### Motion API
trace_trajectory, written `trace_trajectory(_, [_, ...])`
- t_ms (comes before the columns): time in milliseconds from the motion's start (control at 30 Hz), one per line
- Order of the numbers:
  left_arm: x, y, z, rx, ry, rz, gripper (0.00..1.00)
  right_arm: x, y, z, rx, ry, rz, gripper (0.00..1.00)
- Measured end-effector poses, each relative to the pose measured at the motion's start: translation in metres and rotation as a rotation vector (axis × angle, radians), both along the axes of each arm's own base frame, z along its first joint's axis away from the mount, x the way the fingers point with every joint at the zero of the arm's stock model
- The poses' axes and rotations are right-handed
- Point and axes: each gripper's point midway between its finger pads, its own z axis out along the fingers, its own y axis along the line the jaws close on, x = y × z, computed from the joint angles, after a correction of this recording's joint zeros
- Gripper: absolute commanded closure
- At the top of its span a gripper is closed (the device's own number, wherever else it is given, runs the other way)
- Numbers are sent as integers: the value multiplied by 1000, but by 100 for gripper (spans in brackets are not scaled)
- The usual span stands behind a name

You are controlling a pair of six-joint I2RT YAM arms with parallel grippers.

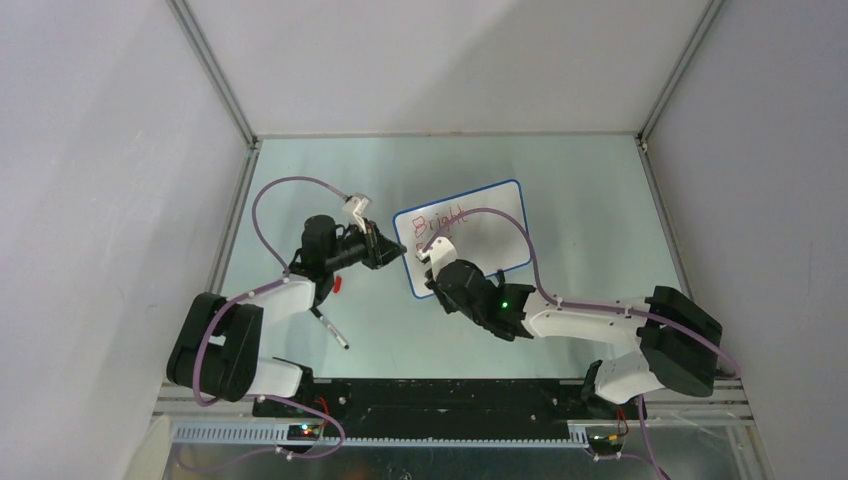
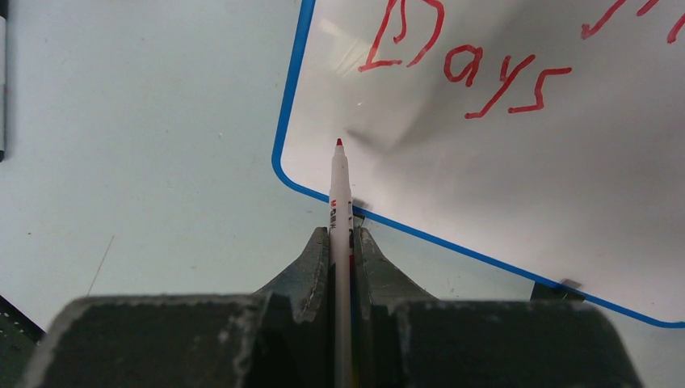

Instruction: Write a sentence on the whiteboard

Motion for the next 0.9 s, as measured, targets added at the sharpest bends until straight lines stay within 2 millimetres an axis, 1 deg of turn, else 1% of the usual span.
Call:
trace_trajectory(133, [0, 0, 0, 0, 0, 0, 79, 0, -3, -6, -22, 13, -2, 100])
trace_trajectory(533, [0, 0, 0, 1, 2, -1, 79, 0, -5, -13, -40, 30, -4, 100])
trace_trajectory(900, [0, 0, 0, 1, 3, -1, 78, 5, 0, -8, -27, 33, -7, 100])
